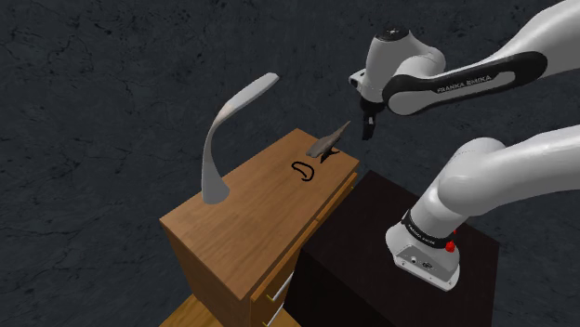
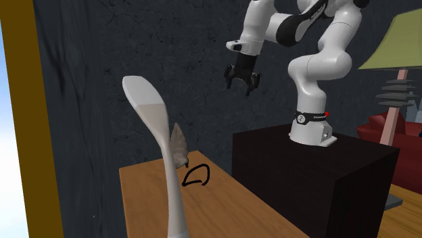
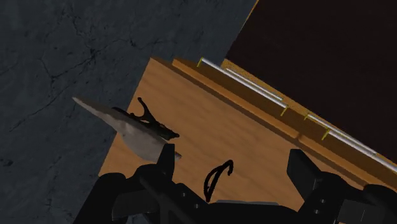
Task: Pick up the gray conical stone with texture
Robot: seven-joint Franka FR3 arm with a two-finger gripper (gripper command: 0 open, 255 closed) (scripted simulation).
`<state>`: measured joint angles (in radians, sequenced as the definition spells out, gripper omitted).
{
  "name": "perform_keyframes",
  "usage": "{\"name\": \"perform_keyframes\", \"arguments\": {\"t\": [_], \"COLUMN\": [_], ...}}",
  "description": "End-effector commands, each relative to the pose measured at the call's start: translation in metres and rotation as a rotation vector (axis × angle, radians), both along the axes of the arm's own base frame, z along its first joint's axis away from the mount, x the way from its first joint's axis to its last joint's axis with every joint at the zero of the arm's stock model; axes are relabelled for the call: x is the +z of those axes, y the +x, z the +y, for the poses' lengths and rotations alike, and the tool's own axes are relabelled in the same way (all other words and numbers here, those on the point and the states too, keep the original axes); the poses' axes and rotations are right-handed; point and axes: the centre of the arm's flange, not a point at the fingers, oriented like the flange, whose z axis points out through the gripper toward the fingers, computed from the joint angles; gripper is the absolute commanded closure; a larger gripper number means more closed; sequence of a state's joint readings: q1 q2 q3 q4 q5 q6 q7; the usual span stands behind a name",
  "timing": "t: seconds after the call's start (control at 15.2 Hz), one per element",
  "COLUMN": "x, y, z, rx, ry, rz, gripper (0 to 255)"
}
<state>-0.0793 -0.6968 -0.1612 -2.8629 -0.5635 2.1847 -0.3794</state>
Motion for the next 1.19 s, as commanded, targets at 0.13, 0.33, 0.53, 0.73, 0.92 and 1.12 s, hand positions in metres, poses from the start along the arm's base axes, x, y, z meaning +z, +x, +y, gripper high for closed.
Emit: {"name": "perform_keyframes", "arguments": {"t": [0.13,0.33,0.53,0.73,0.92,1.12], "x": [-0.038,-0.066,-0.093,-0.119,-0.144,-0.168], "y": [0.006,0.013,0.022,0.033,0.046,0.062], "z": [-0.031,-0.055,-0.078,-0.102,-0.126,-0.149], "rx": [0.141,0.240,0.339,0.439,0.538,0.637], "ry": [-0.058,-0.101,-0.143,-0.186,-0.228,-0.271], "rz": [0.007,0.014,0.021,0.028,0.035,0.042], "gripper": [0,0,0,0,0,0]}}
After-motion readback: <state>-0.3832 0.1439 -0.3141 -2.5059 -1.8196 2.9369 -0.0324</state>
